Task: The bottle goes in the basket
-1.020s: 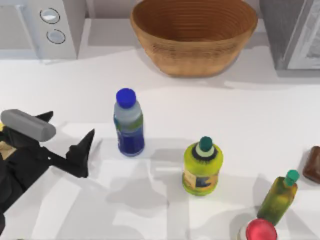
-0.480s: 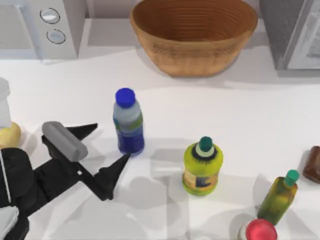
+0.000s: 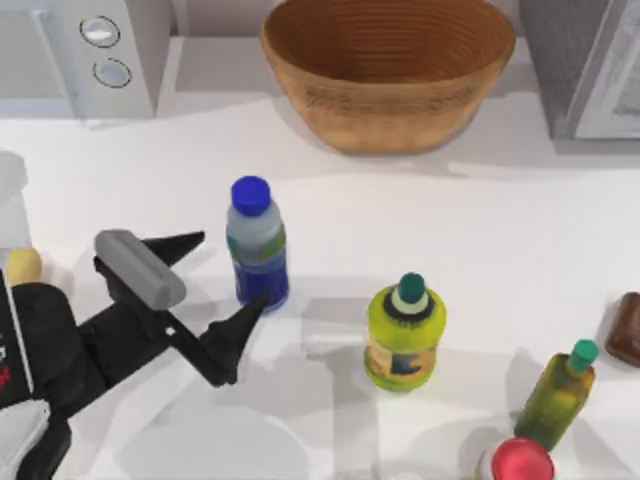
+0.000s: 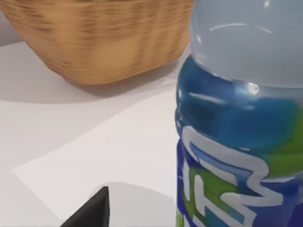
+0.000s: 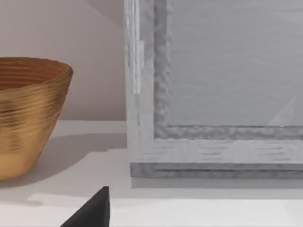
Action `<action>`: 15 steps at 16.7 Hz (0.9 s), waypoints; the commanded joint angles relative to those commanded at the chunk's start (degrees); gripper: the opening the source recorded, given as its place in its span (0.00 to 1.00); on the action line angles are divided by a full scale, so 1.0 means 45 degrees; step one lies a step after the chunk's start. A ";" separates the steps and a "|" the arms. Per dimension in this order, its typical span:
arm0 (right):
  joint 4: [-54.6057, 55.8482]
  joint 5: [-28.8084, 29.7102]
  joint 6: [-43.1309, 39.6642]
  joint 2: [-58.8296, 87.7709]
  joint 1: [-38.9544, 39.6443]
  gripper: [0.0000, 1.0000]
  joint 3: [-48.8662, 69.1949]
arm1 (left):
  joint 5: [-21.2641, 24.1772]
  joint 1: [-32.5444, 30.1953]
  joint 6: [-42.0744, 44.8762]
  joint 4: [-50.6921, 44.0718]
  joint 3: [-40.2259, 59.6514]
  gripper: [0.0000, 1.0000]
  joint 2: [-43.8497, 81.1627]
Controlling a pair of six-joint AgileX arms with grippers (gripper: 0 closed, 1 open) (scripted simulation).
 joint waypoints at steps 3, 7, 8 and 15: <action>0.0000 0.0000 0.0000 0.0000 0.0000 1.00 0.0000 | -0.0358 -0.0366 -0.0072 -0.0518 0.0653 1.00 0.0101; 0.0000 0.0000 0.0000 0.0000 0.0000 1.00 0.0000 | -0.0912 -0.0922 -0.0153 -0.1310 0.1643 1.00 0.0266; 0.0000 0.0000 0.0000 0.0000 0.0000 1.00 0.0000 | -0.1039 -0.1051 -0.0170 -0.1493 0.1873 1.00 0.0304; 0.0000 0.0000 0.0000 0.0000 0.0000 1.00 0.0000 | -0.1431 -0.1448 -0.0222 -0.2053 0.2579 1.00 0.0423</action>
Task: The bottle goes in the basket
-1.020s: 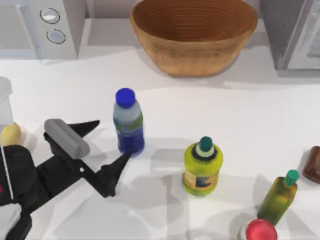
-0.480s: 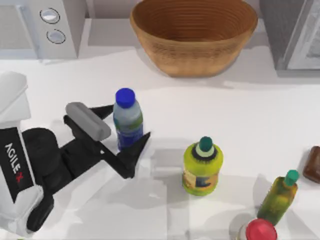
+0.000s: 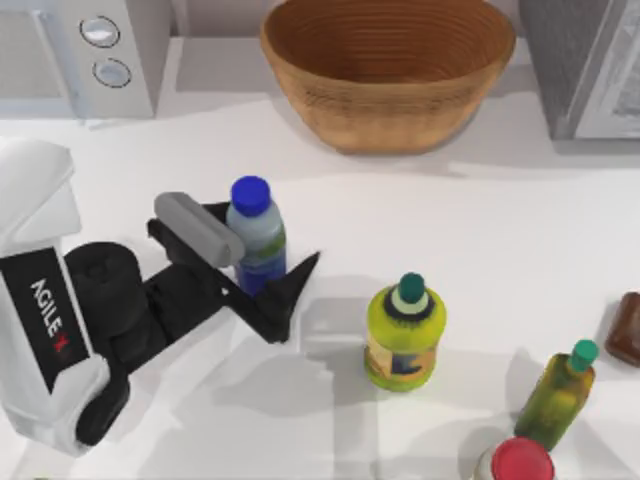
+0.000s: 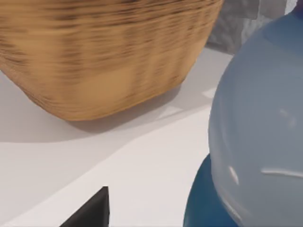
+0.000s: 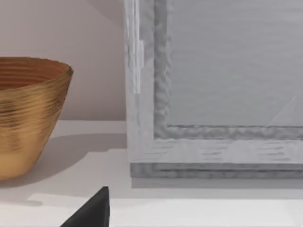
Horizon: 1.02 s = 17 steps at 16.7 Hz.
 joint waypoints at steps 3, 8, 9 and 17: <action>0.0000 0.0000 0.0000 0.0000 0.0000 1.00 0.0000 | 0.0000 0.0000 0.0000 0.0000 0.0000 0.92 0.0000; 0.0000 0.0000 0.0000 0.0000 0.0000 1.00 0.0000 | 0.0000 0.0000 0.0000 0.0000 0.0000 0.55 0.0000; 0.0000 0.0000 0.0000 0.0000 0.0000 1.00 0.0000 | 0.0000 0.0000 0.0000 0.0000 0.0000 0.47 0.0000; 0.0000 0.0000 0.0000 0.0000 0.0000 1.00 0.0000 | 0.0000 0.0000 0.0000 0.0000 0.0000 0.00 0.0000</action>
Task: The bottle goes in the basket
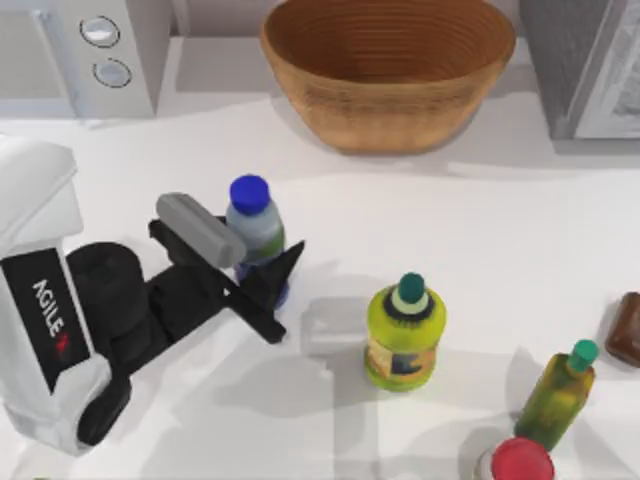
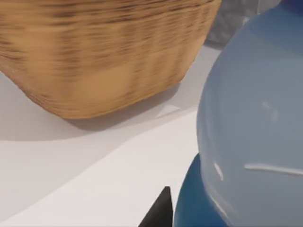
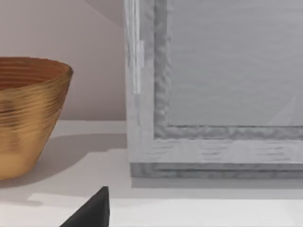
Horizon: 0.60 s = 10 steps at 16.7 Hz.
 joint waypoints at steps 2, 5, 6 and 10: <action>0.0000 0.0000 0.0000 0.0000 0.0000 1.00 0.0000 | 0.0000 0.0000 0.0000 0.0000 0.0000 0.00 0.0000; 0.0000 0.0000 0.0000 0.0000 0.0000 1.00 0.0000 | 0.0000 0.0000 0.0000 0.0000 0.0000 0.00 0.0000; 0.0000 0.0000 0.0000 0.0000 0.0000 1.00 0.0000 | 0.0000 0.0000 0.0000 0.0000 0.0000 0.00 0.0000; 0.0000 0.0000 0.0000 0.0000 0.0000 1.00 0.0000 | 0.0237 0.0122 0.0075 -0.0332 -0.0172 0.00 -0.0387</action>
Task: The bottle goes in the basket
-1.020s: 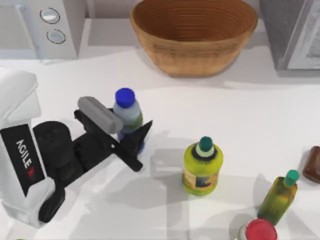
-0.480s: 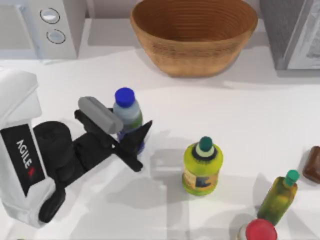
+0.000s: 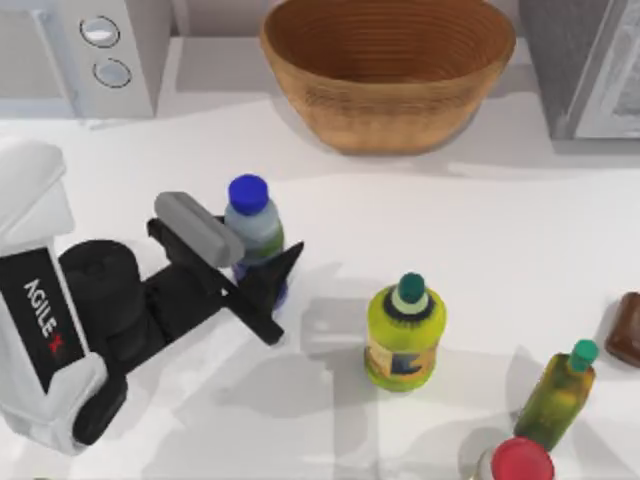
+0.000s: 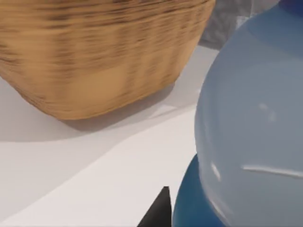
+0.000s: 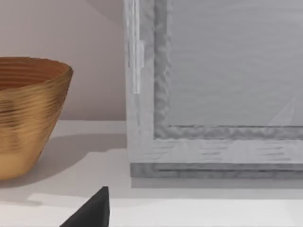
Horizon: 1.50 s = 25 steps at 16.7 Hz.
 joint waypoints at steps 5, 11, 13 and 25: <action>0.0000 0.0000 0.0000 0.0000 0.0000 1.00 0.0000 | 0.0915 0.0829 0.0147 -0.2081 -0.0978 0.00 -0.2942; 0.0000 0.0000 0.0000 0.0000 0.0000 1.00 0.0000 | 0.1891 0.1959 0.0313 -0.4379 -0.2067 0.00 -0.6248; 0.0000 0.0000 0.0000 0.0000 0.0000 1.00 0.0000 | 0.2023 0.2524 0.0350 -0.5120 -0.2411 0.00 -0.7466; 0.0000 0.0000 0.0000 0.0000 0.0000 1.00 0.0000 | 0.4251 0.4705 0.0726 -0.9857 -0.4665 0.00 -1.4199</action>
